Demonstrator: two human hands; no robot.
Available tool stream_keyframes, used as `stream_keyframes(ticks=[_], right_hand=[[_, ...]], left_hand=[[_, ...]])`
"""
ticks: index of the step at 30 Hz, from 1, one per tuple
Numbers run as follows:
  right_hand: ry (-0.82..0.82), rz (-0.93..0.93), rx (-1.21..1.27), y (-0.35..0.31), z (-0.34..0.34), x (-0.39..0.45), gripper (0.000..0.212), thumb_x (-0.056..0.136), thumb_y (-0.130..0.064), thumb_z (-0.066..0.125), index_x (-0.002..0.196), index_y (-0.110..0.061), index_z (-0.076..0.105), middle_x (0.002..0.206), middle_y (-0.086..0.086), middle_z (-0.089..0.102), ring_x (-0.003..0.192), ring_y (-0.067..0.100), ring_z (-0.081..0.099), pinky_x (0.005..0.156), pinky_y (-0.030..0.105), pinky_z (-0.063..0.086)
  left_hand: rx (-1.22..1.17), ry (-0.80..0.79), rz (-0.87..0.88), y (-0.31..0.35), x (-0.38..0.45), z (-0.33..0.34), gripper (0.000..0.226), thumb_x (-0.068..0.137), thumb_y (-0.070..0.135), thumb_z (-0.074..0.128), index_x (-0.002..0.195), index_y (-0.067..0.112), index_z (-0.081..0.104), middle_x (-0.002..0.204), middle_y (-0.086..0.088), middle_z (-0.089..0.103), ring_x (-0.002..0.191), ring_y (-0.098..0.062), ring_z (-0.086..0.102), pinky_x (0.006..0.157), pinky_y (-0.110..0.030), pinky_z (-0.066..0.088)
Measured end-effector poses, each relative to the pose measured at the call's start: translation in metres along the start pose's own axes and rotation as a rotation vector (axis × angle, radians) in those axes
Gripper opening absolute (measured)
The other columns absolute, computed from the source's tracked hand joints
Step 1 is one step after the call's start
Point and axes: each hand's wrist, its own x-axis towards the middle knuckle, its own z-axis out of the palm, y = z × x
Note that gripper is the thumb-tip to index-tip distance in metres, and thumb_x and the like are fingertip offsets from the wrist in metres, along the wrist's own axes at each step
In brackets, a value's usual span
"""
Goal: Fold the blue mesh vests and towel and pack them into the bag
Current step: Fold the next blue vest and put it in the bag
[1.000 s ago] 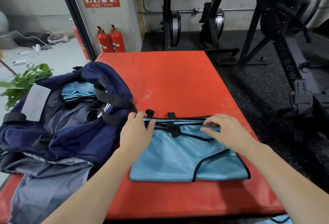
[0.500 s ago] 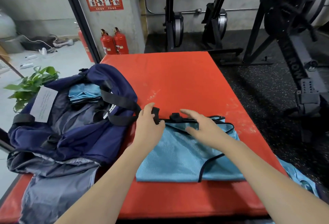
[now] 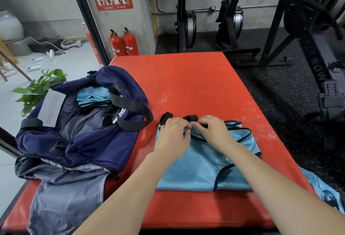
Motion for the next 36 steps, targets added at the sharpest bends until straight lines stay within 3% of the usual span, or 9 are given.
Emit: stream_keyframes(ticks=[2, 5, 10, 15, 18, 21, 25, 30, 36], right_hand=[[-0.08, 0.0, -0.013, 0.002, -0.003, 0.002, 0.028, 0.09, -0.052, 0.048, 0.099, -0.039, 0.072, 0.103, -0.013, 0.07, 0.105, 0.022, 0.059, 0.092, 0.047, 0.047], [-0.172, -0.011, -0.08, 0.011, -0.025, -0.001, 0.026, 0.088, -0.044, 0.062, 0.113, -0.04, 0.069, 0.119, -0.015, 0.065, 0.118, 0.017, 0.054, 0.103, 0.045, 0.041], [-0.367, 0.013, -0.157, 0.017, -0.072, -0.022, 0.035, 0.079, -0.042, 0.078, 0.11, -0.043, 0.063, 0.123, -0.021, 0.052, 0.12, 0.01, 0.042, 0.105, 0.04, 0.035], [-0.448, 0.103, -0.368, 0.042, -0.102, -0.039, 0.027, 0.076, -0.033, 0.076, 0.097, -0.043, 0.063, 0.137, -0.023, 0.04, 0.13, 0.009, 0.028, 0.115, 0.047, 0.018], [-0.425, 0.124, -0.358, 0.057, -0.112, -0.042, 0.02, 0.075, -0.041, 0.08, 0.087, -0.045, 0.065, 0.135, -0.026, 0.042, 0.13, 0.011, 0.032, 0.114, 0.049, 0.023], [-0.393, 0.114, -0.298, 0.068, -0.117, -0.041, 0.017, 0.076, -0.042, 0.081, 0.08, -0.046, 0.065, 0.131, -0.025, 0.048, 0.127, 0.011, 0.038, 0.113, 0.047, 0.028], [-0.152, 0.091, -0.097, 0.071, -0.118, -0.04, 0.013, 0.082, -0.033, 0.079, 0.081, -0.036, 0.067, 0.114, -0.011, 0.068, 0.108, 0.01, 0.06, 0.102, 0.03, 0.041], [0.024, 0.197, 0.125, 0.072, -0.112, -0.038, 0.013, 0.087, -0.037, 0.073, 0.081, -0.025, 0.073, 0.091, -0.013, 0.074, 0.091, 0.006, 0.067, 0.087, 0.028, 0.049], [0.077, 0.243, 0.017, 0.082, -0.099, -0.033, 0.018, 0.088, -0.034, 0.073, 0.079, -0.019, 0.069, 0.083, -0.008, 0.07, 0.083, 0.012, 0.064, 0.076, 0.027, 0.047]], left_hand=[[0.089, -0.09, 0.013, 0.001, -0.001, 0.005, 0.029, 0.098, 0.018, 0.048, 0.123, 0.023, 0.063, 0.128, 0.01, 0.058, 0.123, -0.017, 0.042, 0.099, -0.042, 0.036], [0.186, -0.159, -0.046, -0.001, 0.001, 0.01, 0.039, 0.104, 0.027, 0.039, 0.142, 0.03, 0.048, 0.141, 0.014, 0.049, 0.13, -0.017, 0.035, 0.102, -0.039, 0.027], [0.276, -0.229, -0.065, -0.003, 0.004, 0.011, 0.044, 0.106, 0.042, 0.032, 0.148, 0.033, 0.04, 0.147, 0.013, 0.043, 0.132, -0.02, 0.031, 0.104, -0.041, 0.024], [0.124, -0.322, -0.077, 0.001, 0.006, 0.001, 0.056, 0.092, 0.052, 0.06, 0.142, 0.036, 0.041, 0.148, 0.009, 0.039, 0.134, -0.024, 0.034, 0.109, -0.046, 0.024], [0.045, -0.267, -0.014, 0.001, 0.008, -0.004, 0.029, 0.087, 0.034, 0.068, 0.111, 0.034, 0.052, 0.129, 0.012, 0.048, 0.119, -0.022, 0.048, 0.102, -0.046, 0.033], [0.11, -0.295, -0.039, -0.002, 0.008, -0.004, 0.015, 0.09, 0.034, 0.064, 0.104, 0.033, 0.06, 0.146, 0.005, 0.043, 0.131, -0.022, 0.043, 0.106, -0.046, 0.03], [0.224, -0.247, -0.033, -0.006, 0.009, -0.004, 0.02, 0.094, 0.037, 0.058, 0.11, 0.028, 0.063, 0.14, 0.005, 0.048, 0.126, -0.021, 0.046, 0.099, -0.042, 0.036], [0.268, -0.127, 0.0, -0.013, 0.01, -0.002, 0.016, 0.097, 0.032, 0.052, 0.091, 0.024, 0.063, 0.107, 0.012, 0.054, 0.103, -0.019, 0.051, 0.082, -0.038, 0.039], [0.413, 0.034, 0.021, -0.022, 0.02, 0.006, 0.027, 0.1, 0.037, 0.048, 0.093, 0.022, 0.07, 0.114, 0.01, 0.057, 0.107, -0.021, 0.044, 0.08, -0.035, 0.023]])
